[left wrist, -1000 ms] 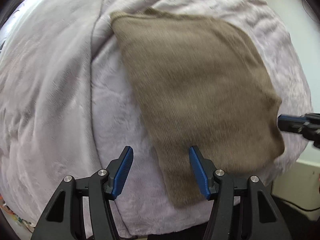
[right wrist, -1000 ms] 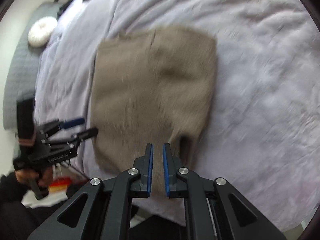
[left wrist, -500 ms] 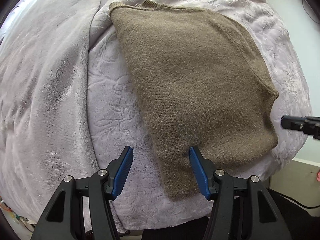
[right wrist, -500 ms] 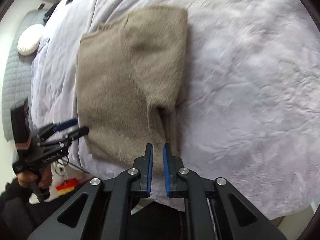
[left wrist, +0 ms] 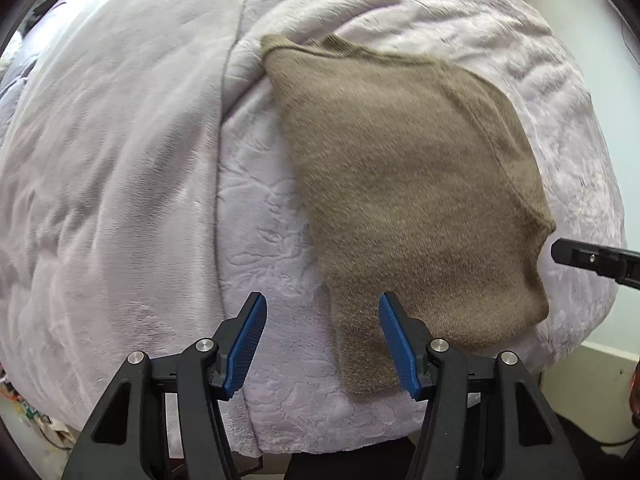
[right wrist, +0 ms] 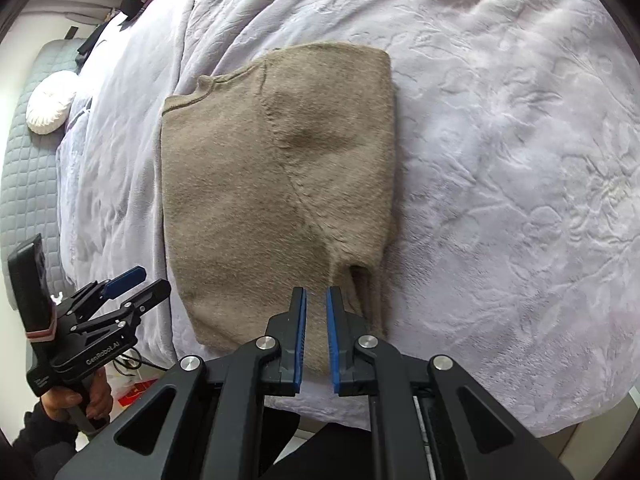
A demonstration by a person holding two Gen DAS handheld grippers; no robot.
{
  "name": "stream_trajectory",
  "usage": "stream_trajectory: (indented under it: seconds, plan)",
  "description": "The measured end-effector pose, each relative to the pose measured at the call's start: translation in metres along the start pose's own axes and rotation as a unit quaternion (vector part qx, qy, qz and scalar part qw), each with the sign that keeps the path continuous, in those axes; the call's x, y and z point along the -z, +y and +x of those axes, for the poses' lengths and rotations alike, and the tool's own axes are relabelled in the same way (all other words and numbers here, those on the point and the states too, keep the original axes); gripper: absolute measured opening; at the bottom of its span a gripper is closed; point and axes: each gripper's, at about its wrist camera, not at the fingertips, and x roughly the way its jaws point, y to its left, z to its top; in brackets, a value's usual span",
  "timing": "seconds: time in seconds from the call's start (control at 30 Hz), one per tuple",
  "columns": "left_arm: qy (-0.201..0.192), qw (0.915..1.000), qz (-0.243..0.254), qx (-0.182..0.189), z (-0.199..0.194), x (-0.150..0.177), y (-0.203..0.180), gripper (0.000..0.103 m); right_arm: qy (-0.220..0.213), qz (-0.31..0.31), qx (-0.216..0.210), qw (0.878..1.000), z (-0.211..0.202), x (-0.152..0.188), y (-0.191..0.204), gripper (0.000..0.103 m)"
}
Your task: Fold small clothes
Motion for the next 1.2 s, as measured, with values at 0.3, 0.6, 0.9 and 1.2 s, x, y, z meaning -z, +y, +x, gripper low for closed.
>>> stream_trajectory:
  seconds: [0.3, 0.6, 0.9, 1.2]
  plan:
    - [-0.008, 0.9999, -0.009, -0.010, -0.014, -0.004, -0.004, 0.060, -0.012, -0.015, 0.014, 1.000, -0.006, -0.010, 0.022, 0.011]
    - [0.014, 0.9994, -0.025, -0.021, -0.007, -0.017, -0.010, 0.060, -0.025, -0.029, 0.058, 0.998, -0.010, -0.022, 0.040, 0.089]
    - [-0.011, 0.9986, -0.048, -0.020, -0.016, -0.023, -0.008, 0.103, -0.034, -0.047, 0.082, 0.995, -0.016, -0.032, 0.055, 0.100]
    - [-0.010, 0.9983, -0.038, -0.043, -0.016, -0.022, -0.013, 0.103, -0.045, -0.052, 0.126, 0.990, -0.016, -0.030, 0.055, 0.103]
